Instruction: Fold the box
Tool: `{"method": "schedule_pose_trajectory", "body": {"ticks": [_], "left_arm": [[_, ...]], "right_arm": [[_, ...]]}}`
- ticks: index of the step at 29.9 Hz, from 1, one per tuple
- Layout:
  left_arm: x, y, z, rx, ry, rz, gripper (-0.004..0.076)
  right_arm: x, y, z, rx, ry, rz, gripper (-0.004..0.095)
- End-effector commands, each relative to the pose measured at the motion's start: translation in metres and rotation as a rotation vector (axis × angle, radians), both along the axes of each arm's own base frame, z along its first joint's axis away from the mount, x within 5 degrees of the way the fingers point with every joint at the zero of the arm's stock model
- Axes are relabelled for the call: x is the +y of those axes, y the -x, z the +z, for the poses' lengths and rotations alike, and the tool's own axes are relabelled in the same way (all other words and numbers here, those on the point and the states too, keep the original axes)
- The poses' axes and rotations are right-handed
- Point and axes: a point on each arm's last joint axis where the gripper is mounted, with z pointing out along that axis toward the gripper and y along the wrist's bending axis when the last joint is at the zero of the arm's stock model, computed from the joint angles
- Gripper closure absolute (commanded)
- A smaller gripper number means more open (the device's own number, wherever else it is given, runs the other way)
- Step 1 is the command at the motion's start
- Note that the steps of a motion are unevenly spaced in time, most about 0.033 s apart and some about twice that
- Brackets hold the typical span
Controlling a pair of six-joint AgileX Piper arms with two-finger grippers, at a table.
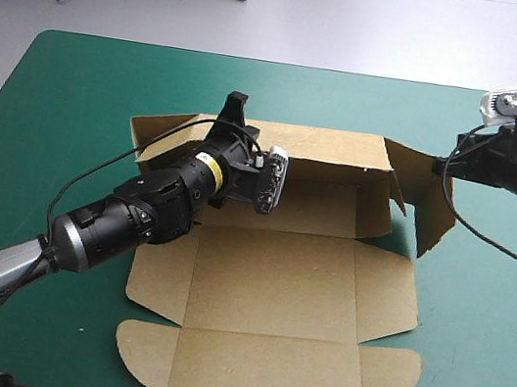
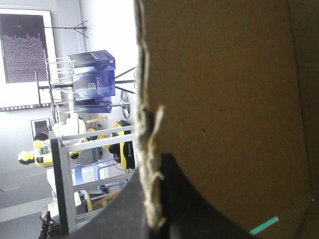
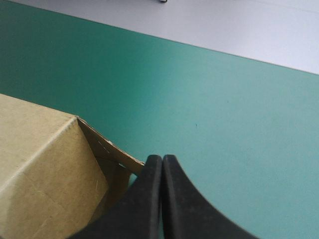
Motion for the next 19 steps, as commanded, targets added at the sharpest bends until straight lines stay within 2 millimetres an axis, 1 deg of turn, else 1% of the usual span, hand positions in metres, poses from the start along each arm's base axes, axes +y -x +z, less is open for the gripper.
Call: {"method": "schedule_pose_trajectory", "body": {"ticks": [1,7,12,15,19], "left_arm": [[0.005,0.009,0.023,-0.082,0.062,-0.034,0.0733],[0.003,0.010,0.024,-0.070,0.106,-0.036,0.0733],[0.003,0.010,0.024,-0.066,0.122,-0.034,0.0733],[0.003,0.010,0.024,-0.067,0.123,-0.036,0.0733],[0.003,0.010,0.024,-0.066,0.125,-0.033,0.0733]], "right_arm": [[0.000,-0.008,0.009,-0.058,-0.019,-0.012,0.0928],[0.001,-0.037,-0.004,0.020,-0.039,0.018,0.0928],[0.002,-0.064,0.001,0.017,-0.064,0.030,0.0928],[0.004,-0.082,-0.002,0.056,-0.092,0.054,0.0928],[0.009,-0.104,-0.016,0.165,-0.136,0.112,0.0928]]}}
